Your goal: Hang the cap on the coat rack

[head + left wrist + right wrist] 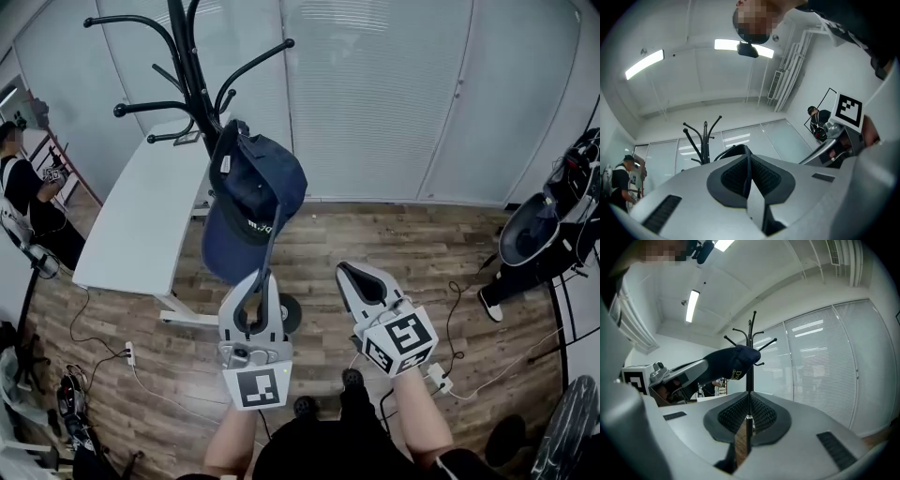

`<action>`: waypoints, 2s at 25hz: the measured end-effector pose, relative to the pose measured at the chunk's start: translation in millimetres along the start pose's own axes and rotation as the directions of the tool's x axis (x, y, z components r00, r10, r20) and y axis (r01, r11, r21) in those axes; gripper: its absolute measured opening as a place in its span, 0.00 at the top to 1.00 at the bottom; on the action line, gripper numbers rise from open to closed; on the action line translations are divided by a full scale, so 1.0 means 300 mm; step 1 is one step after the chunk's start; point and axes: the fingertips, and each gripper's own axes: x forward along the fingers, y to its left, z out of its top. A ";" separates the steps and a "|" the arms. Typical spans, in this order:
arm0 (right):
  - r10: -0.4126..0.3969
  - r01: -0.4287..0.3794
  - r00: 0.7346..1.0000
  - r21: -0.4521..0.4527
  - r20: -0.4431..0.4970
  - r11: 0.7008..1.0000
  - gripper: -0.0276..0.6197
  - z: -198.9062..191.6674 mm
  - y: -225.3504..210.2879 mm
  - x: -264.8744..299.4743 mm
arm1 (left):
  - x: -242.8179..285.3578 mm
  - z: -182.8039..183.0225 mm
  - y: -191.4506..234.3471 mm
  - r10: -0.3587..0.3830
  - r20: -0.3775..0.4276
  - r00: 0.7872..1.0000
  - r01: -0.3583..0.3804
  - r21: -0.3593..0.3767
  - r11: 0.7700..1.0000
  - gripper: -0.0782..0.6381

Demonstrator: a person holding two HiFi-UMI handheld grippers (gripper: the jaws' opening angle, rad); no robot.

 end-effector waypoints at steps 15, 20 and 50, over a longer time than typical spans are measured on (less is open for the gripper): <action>0.164 -0.164 0.986 0.000 0.017 0.987 0.91 0.019 -0.202 0.116 | 0.183 -0.051 -0.131 0.091 -0.080 0.993 -0.077 0.160 0.984 0.85; 0.199 -0.200 0.980 0.010 0.019 0.980 0.91 0.011 -0.265 0.140 | 0.244 -0.091 -0.140 0.137 -0.124 0.983 -0.113 0.186 0.976 0.85; 0.357 -0.356 0.934 0.044 -0.031 0.934 0.91 -0.087 -0.292 0.241 | 0.338 -0.259 -0.072 0.238 -0.253 0.938 -0.179 0.237 0.955 0.85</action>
